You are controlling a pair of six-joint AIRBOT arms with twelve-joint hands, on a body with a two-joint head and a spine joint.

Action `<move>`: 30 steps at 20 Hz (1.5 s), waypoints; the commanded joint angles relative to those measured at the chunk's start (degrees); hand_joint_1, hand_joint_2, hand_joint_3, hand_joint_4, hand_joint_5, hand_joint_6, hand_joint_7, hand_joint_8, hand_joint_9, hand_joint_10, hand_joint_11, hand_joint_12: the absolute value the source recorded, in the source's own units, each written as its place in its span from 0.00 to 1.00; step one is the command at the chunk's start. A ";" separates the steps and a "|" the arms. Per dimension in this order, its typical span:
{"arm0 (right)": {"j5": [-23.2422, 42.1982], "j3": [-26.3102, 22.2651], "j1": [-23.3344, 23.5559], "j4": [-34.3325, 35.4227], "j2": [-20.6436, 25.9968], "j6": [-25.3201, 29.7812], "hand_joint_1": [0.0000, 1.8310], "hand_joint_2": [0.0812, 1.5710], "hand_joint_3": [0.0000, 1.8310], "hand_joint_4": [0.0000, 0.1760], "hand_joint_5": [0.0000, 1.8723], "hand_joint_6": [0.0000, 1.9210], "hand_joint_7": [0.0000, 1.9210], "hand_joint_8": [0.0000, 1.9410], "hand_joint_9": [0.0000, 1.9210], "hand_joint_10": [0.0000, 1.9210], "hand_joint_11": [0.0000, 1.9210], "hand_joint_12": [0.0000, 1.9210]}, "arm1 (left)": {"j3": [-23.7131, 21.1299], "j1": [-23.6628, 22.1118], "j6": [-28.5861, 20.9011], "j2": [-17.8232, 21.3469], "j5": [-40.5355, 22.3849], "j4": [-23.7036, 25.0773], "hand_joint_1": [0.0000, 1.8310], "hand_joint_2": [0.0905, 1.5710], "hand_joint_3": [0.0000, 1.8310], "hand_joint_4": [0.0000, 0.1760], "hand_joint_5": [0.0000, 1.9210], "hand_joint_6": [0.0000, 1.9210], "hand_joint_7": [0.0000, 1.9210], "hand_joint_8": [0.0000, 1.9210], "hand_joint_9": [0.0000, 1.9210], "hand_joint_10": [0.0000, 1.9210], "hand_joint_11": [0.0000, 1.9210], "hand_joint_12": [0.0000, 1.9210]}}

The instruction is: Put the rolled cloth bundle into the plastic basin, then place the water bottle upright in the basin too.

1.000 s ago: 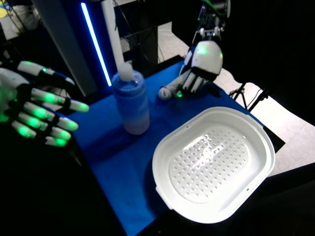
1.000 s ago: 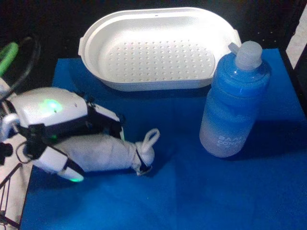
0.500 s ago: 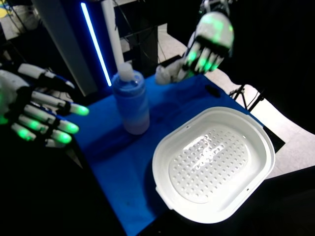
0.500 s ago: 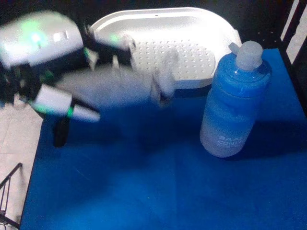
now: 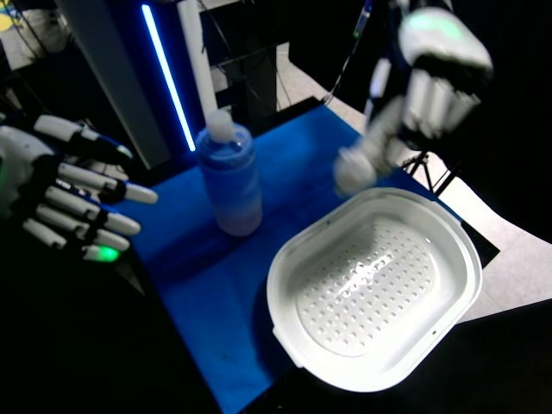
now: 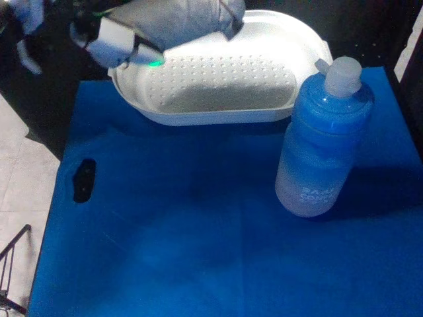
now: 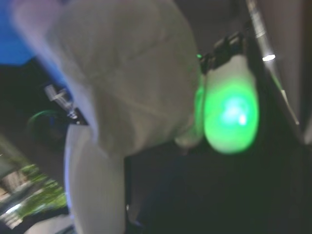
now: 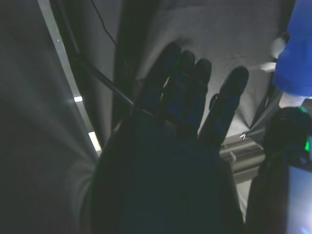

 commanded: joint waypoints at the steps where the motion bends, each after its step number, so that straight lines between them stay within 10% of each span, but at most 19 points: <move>1: 6.99 0.51 0.01 -0.10 -0.08 0.52 0.24 0.85 0.00 0.58 0.31 0.00 0.19 0.00 0.17 0.00 0.00 0.44 | 1.59 -1.28 -0.08 -1.42 -6.04 -2.06 0.99 0.66 0.00 0.00 0.52 1.00 0.61 1.00 0.76 1.00 0.81 1.00; 6: 6.91 2.02 0.04 -0.12 -1.19 2.46 0.23 0.85 0.00 0.57 0.31 0.00 0.20 0.00 0.16 0.00 0.00 0.44 | 12.18 -2.76 1.09 -10.84 0.91 -6.65 0.96 0.70 0.00 0.00 0.62 1.00 0.73 1.00 0.82 1.00 0.86 1.00; 9: 6.91 2.21 0.04 -0.63 -1.05 2.63 0.22 0.85 0.00 0.58 0.31 0.00 0.20 0.00 0.16 0.00 0.00 0.43 | 17.62 -2.85 1.11 -14.65 5.87 -7.25 1.00 0.75 0.00 0.00 0.52 1.00 0.61 1.00 0.72 1.00 0.80 1.00; 10: 6.91 2.22 0.05 -0.83 -1.00 2.63 0.22 0.85 0.00 0.66 0.31 0.00 0.20 0.00 0.16 0.00 0.00 0.42 | 18.42 -2.74 1.11 -15.05 6.53 -7.25 0.99 0.75 0.00 0.97 0.45 1.00 0.56 1.00 0.69 1.00 0.77 1.00; 13: 6.93 2.23 0.08 -0.90 -0.83 2.64 0.25 0.85 0.00 0.57 0.31 0.00 0.20 0.00 0.17 0.00 0.00 0.46 | 21.19 -1.77 1.10 -16.76 8.69 -8.38 0.96 0.73 0.00 1.00 0.33 1.00 0.44 1.00 0.59 1.00 0.70 1.00; 23: 6.93 2.24 0.08 -0.90 -1.22 3.00 0.26 0.84 0.00 0.60 0.31 0.00 0.21 0.00 0.19 0.00 0.00 0.50 | 24.72 0.72 1.08 -19.02 9.25 -13.02 0.61 0.71 0.00 1.00 0.38 1.00 0.43 1.00 0.52 1.00 0.60 1.00; 24: 6.93 2.24 0.08 -0.90 -1.26 3.00 0.26 0.84 0.00 0.60 0.31 0.00 0.21 0.00 0.19 0.00 0.00 0.50 | 24.92 0.71 1.08 -19.20 9.25 -13.02 0.59 0.70 0.00 0.75 0.36 0.94 0.37 1.00 0.46 1.00 0.54 1.00; 25: 6.93 2.25 0.08 -0.90 -1.31 3.00 0.25 0.84 0.00 0.56 0.30 0.00 0.20 0.00 0.18 0.00 0.00 0.49 | 25.35 0.70 1.07 -19.54 9.42 -13.02 0.53 0.74 0.00 0.80 0.42 0.67 0.28 0.81 0.35 0.95 0.42 1.00; 26: 6.93 2.25 0.07 -0.90 -1.31 3.00 0.26 0.84 0.00 0.49 0.31 0.00 0.20 0.00 0.18 0.00 0.00 0.50 | 25.65 0.68 1.07 -19.71 9.64 -13.02 0.46 0.68 0.00 0.53 0.34 0.33 0.26 0.55 0.29 0.76 0.26 0.94; 27: 6.93 2.25 0.07 -0.91 -1.33 3.02 0.28 0.83 0.00 0.45 0.32 0.00 0.20 0.00 0.19 0.00 0.00 0.52 | 25.99 0.64 1.04 -19.90 9.85 -13.03 0.36 0.61 0.00 0.66 0.24 0.00 0.28 0.02 0.25 0.07 0.03 0.49; 30: 6.93 2.25 0.07 -0.91 -1.45 3.13 0.29 0.84 0.00 0.30 0.32 0.00 0.21 0.00 0.19 0.00 0.00 0.51 | 26.11 0.64 0.80 -19.98 9.79 -13.06 0.35 0.61 0.00 0.65 0.20 0.00 0.24 0.00 0.22 0.00 0.00 0.48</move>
